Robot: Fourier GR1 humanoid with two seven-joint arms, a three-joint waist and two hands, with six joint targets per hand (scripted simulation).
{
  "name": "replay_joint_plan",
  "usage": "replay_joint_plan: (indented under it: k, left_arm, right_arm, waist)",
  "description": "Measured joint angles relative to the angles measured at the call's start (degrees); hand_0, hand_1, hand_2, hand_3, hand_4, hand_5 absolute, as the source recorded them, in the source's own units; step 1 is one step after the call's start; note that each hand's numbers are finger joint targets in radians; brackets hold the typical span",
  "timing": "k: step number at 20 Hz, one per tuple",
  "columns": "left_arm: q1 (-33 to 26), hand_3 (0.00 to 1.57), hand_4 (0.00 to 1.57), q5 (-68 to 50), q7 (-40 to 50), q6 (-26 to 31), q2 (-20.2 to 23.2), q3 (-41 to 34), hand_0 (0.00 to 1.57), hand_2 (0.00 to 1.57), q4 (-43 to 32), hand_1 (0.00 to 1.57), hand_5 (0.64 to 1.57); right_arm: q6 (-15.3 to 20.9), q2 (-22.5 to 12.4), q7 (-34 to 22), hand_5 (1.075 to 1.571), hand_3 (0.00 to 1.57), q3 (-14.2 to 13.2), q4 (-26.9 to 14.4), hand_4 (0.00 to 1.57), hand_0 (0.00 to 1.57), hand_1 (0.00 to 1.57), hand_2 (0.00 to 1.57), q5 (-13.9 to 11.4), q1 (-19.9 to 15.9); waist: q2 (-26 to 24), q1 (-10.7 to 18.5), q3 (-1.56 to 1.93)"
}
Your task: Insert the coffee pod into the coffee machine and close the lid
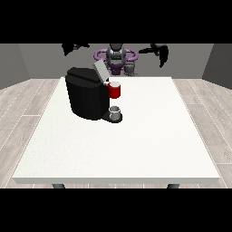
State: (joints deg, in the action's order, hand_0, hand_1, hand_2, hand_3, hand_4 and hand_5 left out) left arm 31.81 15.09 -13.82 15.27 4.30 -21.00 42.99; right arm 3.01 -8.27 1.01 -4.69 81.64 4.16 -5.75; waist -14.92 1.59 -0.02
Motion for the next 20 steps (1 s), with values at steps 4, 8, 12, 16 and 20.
replay_joint_plan:
  k: [4,8,12,16,20]
  left_arm:
    - [-1.7,0.00,0.00,-2.9,1.2,1.8,-0.9,-0.2,0.00,0.00,2.7,0.00,1.571]
    - [-4.0,0.00,0.20,-4.4,2.0,1.3,-2.1,0.8,0.00,0.00,6.6,0.00,1.571]
    - [-6.3,0.00,0.00,-6.0,3.5,2.1,-2.8,2.4,0.00,0.00,11.4,0.00,1.571]
    - [-9.5,0.00,0.00,-8.2,4.5,2.2,-3.3,3.6,0.00,0.00,16.0,0.00,1.571]
    - [-11.1,0.00,0.00,-11.3,6.6,1.6,-2.9,5.2,0.00,0.00,20.6,0.00,1.571]
  right_arm:
    - [-1.4,-0.8,-1.9,1.571,0.00,0.3,1.6,0.00,0.00,0.00,0.00,0.6,-3.0]
    - [-2.4,-0.9,-3.5,1.571,0.00,2.1,3.1,0.14,0.00,0.00,0.00,-0.3,-5.1]
    - [-3.4,-1.5,-3.7,1.571,0.00,2.9,2.7,0.16,0.00,0.00,0.00,-1.5,-7.6]
    - [-4.1,-1.3,-4.5,1.571,0.00,3.6,2.3,0.00,0.00,0.00,0.00,-2.3,-9.9]
    - [-5.2,-1.0,-3.4,1.571,0.00,2.7,-0.4,0.00,0.00,0.00,0.00,-1.6,-12.3]
  waist:
    - [0.4,2.2,0.01]
    - [1.7,3.2,0.01]
    - [3.5,4.8,0.03]
    - [5.1,5.3,0.03]
    - [7.8,6.0,0.03]
